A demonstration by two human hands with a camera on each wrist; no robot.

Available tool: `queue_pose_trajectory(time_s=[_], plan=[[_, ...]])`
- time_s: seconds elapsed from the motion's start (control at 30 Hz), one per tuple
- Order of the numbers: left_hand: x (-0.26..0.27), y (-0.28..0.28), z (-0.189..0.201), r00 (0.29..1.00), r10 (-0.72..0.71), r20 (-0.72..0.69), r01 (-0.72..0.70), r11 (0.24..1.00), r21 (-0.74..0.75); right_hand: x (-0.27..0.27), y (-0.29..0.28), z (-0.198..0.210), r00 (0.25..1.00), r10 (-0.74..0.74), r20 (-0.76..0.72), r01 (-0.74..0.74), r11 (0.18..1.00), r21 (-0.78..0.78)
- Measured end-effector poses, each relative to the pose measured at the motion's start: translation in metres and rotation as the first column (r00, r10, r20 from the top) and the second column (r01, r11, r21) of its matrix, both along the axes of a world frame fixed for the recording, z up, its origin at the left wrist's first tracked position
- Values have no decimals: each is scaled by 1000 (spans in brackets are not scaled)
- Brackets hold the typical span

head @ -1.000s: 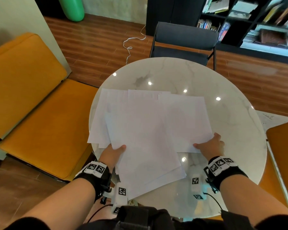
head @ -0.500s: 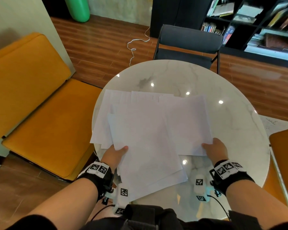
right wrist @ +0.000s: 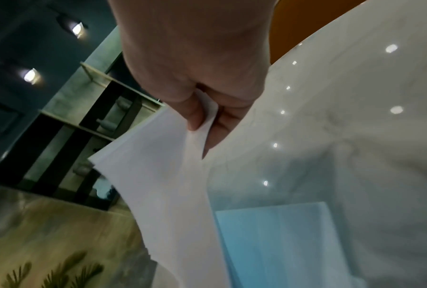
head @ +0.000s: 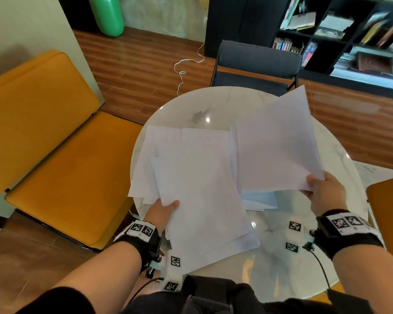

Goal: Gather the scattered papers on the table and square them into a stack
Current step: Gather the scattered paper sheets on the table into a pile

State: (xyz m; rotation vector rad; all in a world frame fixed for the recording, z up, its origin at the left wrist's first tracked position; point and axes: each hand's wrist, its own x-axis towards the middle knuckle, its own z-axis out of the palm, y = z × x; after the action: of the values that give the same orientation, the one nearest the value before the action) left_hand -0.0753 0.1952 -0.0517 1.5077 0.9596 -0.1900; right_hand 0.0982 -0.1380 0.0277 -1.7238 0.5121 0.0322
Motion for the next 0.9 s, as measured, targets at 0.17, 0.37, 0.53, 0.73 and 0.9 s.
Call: queue_pose_trajectory(time_s=[0.17, 0.37, 0.53, 0.73, 0.9], plan=[[0, -1, 3, 1000, -13, 8, 12, 1000, 23, 0, 7, 25, 998, -17, 66, -11, 913, 407], [-2, -1, 4, 1000, -21, 7, 21, 1000, 8, -7, 23, 23, 999, -41, -2, 30, 714, 699], [-2, 0, 2, 1000, -10, 1, 10, 1000, -1, -32, 29, -15, 984, 81, -160, 22, 831, 556], [0, 1, 1, 1000, -12, 3, 12, 1000, -18, -53, 10, -66, 925, 142, -353, -128, 990, 62], [-1, 1, -3, 1000, -15, 13, 16, 999, -35, -55, 5, -61, 900, 271, -341, -219, 958, 184]])
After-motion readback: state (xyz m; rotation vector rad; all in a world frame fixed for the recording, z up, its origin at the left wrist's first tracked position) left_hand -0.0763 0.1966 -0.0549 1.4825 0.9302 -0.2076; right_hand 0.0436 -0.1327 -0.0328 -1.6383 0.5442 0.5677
